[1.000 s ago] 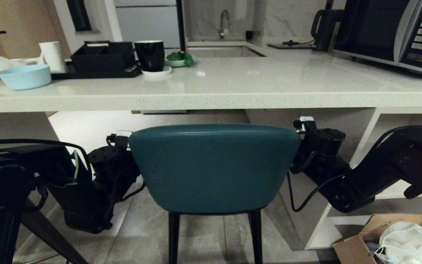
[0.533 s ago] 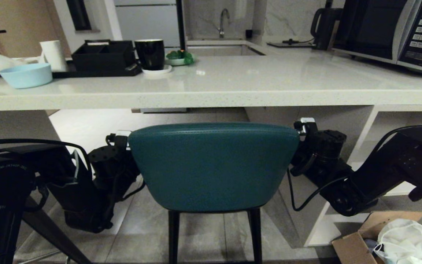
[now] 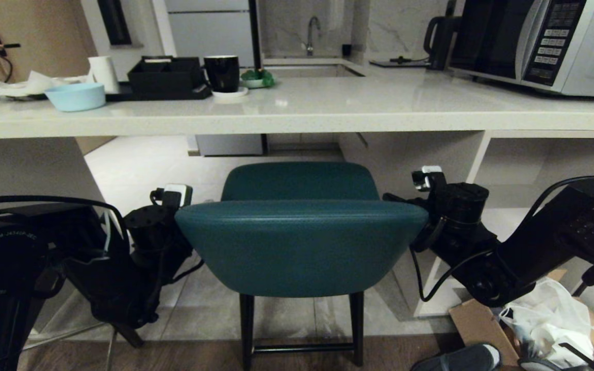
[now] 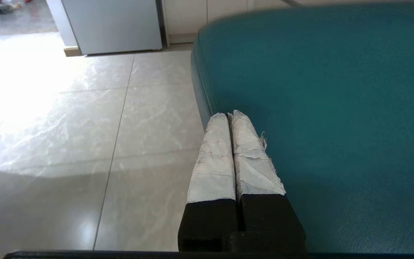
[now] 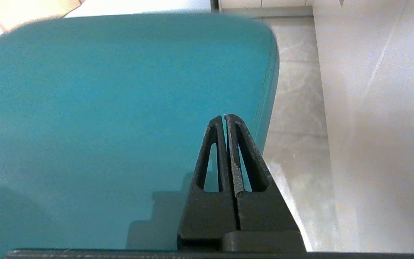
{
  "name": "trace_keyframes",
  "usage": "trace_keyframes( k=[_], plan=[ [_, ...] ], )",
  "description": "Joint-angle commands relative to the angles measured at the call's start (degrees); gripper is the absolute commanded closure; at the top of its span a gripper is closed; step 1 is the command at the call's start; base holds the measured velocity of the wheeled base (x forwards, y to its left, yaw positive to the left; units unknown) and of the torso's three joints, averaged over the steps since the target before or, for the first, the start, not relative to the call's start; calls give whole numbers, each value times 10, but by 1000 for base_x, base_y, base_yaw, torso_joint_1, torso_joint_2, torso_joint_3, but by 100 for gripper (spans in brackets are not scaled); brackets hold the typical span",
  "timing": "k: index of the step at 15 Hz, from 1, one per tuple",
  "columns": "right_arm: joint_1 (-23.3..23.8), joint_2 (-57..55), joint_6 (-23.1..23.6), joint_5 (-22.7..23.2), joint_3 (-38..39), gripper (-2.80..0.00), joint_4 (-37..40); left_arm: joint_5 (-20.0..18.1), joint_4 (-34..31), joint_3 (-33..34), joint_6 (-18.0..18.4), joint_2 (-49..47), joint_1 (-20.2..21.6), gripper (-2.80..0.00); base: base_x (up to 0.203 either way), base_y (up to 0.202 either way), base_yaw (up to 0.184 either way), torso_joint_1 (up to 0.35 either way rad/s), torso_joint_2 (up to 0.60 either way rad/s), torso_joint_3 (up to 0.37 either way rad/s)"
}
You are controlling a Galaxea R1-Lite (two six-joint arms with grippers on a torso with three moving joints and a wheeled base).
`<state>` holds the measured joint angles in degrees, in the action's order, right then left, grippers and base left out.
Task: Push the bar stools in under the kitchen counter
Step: Pull the blue chair out from under the dining table
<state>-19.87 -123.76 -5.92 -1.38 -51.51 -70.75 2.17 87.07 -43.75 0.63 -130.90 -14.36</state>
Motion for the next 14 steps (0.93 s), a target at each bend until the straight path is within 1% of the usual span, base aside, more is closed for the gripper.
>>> trace_keyframes(
  k=[1,2,3,6,9,14],
  plan=[
    [0,-1,-1,0,-3,0,-4,0,6,-5,1,-5,0,0,-181,0,-3,-2,2,2],
    [0,-3,-1,0,-5,0,-3,1,6,-5,4,-6,0,0,-121,0,-1,-3,-2,6],
    [0,-4,-1,0,-7,0,-3,0,6,-6,11,-7,0,0,0,0,0,0,0,0],
    [0,-5,-1,1,-11,0,7,0,6,-25,14,-15,1,0,0,0,0,0,0,0],
    [0,-6,-1,0,-31,0,24,0,6,-43,15,-23,1,0,0,0,0,0,0,0],
    [0,-10,-1,0,-37,0,33,0,6,-35,17,-20,6,0,0,0,0,0,0,0]
  ],
)
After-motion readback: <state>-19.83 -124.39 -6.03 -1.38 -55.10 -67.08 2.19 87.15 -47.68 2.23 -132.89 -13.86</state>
